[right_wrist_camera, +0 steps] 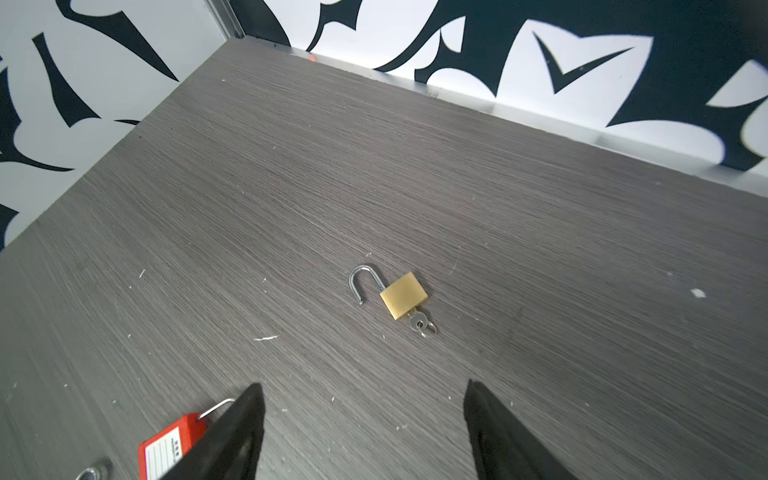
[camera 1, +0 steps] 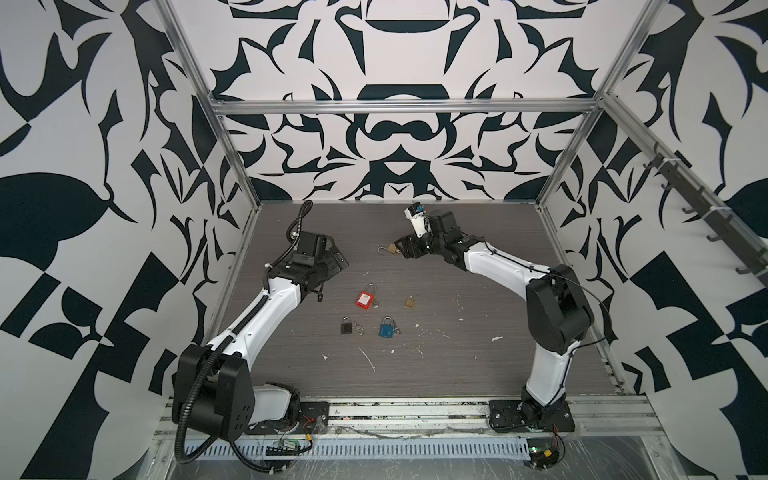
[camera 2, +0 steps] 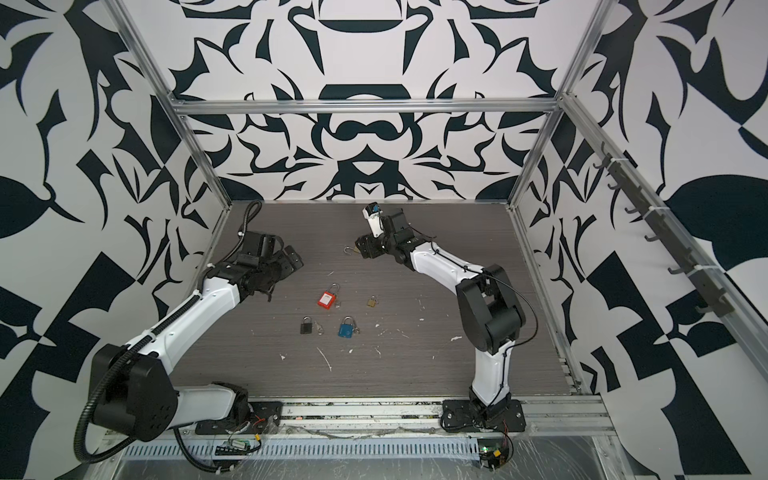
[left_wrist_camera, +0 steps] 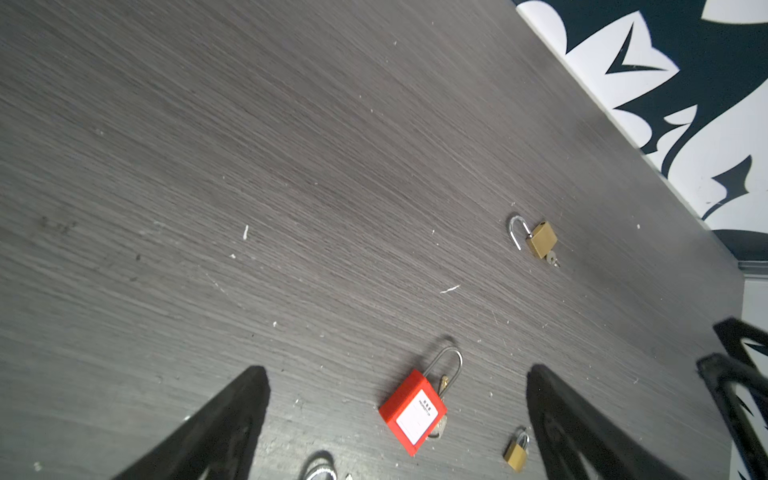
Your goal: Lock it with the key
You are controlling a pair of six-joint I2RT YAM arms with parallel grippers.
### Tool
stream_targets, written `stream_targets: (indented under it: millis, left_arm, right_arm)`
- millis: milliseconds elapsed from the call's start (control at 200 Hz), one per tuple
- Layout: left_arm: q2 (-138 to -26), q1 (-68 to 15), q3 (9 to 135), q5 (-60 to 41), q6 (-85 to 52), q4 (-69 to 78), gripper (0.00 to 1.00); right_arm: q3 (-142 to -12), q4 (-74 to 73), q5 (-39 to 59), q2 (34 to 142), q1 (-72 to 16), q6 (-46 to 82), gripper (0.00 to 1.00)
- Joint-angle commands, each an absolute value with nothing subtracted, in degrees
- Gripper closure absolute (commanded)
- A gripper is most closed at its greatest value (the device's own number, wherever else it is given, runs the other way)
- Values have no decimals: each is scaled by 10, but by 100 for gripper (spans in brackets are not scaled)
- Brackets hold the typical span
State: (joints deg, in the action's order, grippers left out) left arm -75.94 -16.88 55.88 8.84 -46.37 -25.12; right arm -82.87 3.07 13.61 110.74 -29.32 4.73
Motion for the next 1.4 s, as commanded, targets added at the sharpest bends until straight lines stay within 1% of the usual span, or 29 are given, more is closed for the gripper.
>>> stream_targets:
  millis: [0, 155, 405, 745, 965, 1085, 1220, 1395]
  left_arm:
    - [-759, -164, 564, 66, -461, -267, 0]
    - [-750, -163, 552, 48, -439, -244, 2]
    - [-748, -162, 552, 37, -425, -227, 3]
    - [-772, -161, 569, 22, -437, -227, 2]
    - [-777, -161, 574, 15, -440, -227, 1]
    - [-775, -160, 572, 18, -439, -228, 1]
    - [-770, -157, 569, 18, -439, -229, 0]
    - [-767, -156, 566, 17, -440, -228, 0]
  right_arm:
    - [-893, 100, 190, 1157, -287, 6, 20]
    - [-956, 112, 205, 1227, -281, -20, 18]
    - [-1033, 139, 214, 1305, -277, -57, 21]
    - [-1105, 177, 155, 1375, -278, -94, 27]
    - [-1188, 262, 125, 1424, -298, -147, 32]
    - [-1213, 290, 102, 1448, -310, -165, 37]
    - [-1212, 296, 83, 1450, -318, -174, 41]
    - [-1201, 299, 51, 1440, -326, -176, 52]
